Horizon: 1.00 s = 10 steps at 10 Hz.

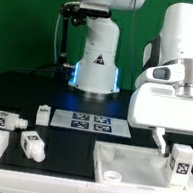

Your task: Assemble one leg

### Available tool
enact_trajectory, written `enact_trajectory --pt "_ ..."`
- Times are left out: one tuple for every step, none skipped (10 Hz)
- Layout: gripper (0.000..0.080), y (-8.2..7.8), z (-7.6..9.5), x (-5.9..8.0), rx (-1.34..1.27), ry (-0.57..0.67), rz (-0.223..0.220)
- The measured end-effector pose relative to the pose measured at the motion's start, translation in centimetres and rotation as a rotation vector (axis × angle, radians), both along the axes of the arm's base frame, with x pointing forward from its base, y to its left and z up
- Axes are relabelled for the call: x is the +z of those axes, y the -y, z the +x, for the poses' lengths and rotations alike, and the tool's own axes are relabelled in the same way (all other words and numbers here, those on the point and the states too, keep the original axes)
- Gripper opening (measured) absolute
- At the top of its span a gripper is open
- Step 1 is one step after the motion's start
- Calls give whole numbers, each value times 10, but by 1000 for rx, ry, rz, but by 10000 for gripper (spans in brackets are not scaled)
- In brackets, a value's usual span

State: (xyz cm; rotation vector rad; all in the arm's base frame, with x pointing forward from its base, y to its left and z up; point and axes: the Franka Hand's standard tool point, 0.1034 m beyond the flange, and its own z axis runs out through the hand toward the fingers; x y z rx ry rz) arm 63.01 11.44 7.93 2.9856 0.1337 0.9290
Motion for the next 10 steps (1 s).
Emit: enact_trajectory --pt "639 -2 -1 0 0 -38 5" --pt "646 2 0 4 -8 -74 14" --pt "646 5 2 9 -22 -136 32" --pt "646 3 0 7 -30 -270 51" --pt "649 0 3 7 -37 -354 61" --pt "649 3 4 6 -41 -403 60" --pt "649 6 1 4 -49 -495 60" --pt "649 8 6 2 -60 -543 56" --pt "649 9 5 -1 -60 -609 31" --pt "649 9 8 0 -59 -606 29"
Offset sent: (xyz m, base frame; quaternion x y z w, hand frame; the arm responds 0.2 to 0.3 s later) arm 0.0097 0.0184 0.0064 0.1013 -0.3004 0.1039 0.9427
